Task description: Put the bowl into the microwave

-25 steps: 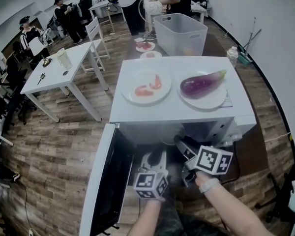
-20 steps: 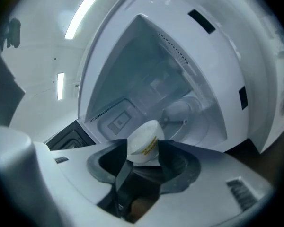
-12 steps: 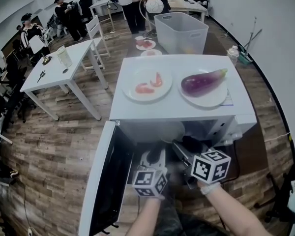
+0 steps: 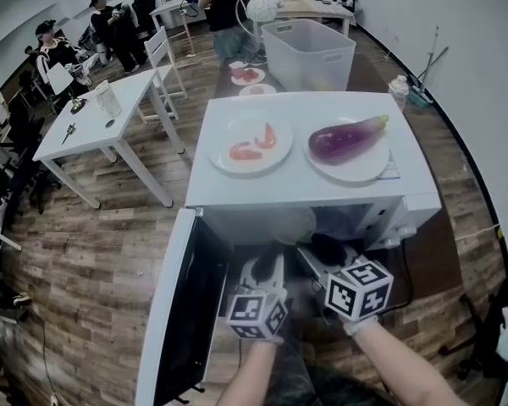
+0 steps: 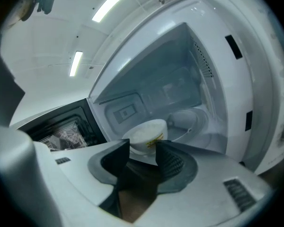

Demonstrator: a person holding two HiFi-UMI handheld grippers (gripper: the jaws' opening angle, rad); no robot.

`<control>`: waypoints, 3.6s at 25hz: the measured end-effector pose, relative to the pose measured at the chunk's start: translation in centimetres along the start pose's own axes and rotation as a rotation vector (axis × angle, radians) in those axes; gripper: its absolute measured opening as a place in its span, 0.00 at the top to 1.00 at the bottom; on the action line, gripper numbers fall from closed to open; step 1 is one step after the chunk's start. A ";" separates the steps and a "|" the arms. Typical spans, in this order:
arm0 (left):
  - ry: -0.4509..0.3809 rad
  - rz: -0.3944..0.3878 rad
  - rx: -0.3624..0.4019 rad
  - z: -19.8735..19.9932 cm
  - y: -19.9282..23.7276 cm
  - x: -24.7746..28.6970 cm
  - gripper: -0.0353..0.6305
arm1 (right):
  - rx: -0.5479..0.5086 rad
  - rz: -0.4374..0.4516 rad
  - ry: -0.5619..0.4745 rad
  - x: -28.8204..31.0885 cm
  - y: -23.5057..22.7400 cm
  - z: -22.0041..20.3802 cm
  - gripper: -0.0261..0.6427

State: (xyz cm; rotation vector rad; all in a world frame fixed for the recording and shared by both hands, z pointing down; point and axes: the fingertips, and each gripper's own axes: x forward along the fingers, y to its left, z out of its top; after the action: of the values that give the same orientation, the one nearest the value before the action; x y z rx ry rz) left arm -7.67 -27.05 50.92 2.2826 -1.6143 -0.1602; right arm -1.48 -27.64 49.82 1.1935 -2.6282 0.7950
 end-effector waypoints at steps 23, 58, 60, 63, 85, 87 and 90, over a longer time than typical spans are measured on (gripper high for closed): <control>0.012 -0.018 0.011 0.1 0.6 1.3 0.94 | -0.013 -0.058 0.001 1.1 -0.7 -0.2 0.95; 0.031 -0.022 -0.030 0.3 1.5 4.2 0.94 | 0.033 -0.089 -0.003 3.3 -2.7 0.8 0.95; 0.033 -0.022 -0.033 0.2 1.5 4.2 0.94 | 0.032 -0.089 0.000 3.3 -2.8 0.8 0.95; 0.035 -0.023 -0.037 0.1 1.6 4.2 0.94 | 0.030 -0.092 0.004 3.4 -2.9 0.7 0.95; 0.038 -0.056 -0.027 -1.1 -0.2 3.0 0.94 | 0.011 -0.048 -0.032 2.0 -2.4 -0.5 0.96; 0.042 -0.060 -0.026 -1.3 -0.5 2.8 0.94 | 0.017 -0.037 -0.043 1.8 -2.2 -0.5 0.96; 0.042 -0.065 -0.022 -1.4 -0.9 2.3 0.94 | 0.032 -0.024 -0.082 1.3 -1.9 0.0 0.96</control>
State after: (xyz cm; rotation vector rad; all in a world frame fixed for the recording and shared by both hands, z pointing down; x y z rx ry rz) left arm -5.68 -28.66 52.12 2.3080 -1.5110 -0.1433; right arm -0.98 -29.52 51.06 1.2900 -2.6698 0.8034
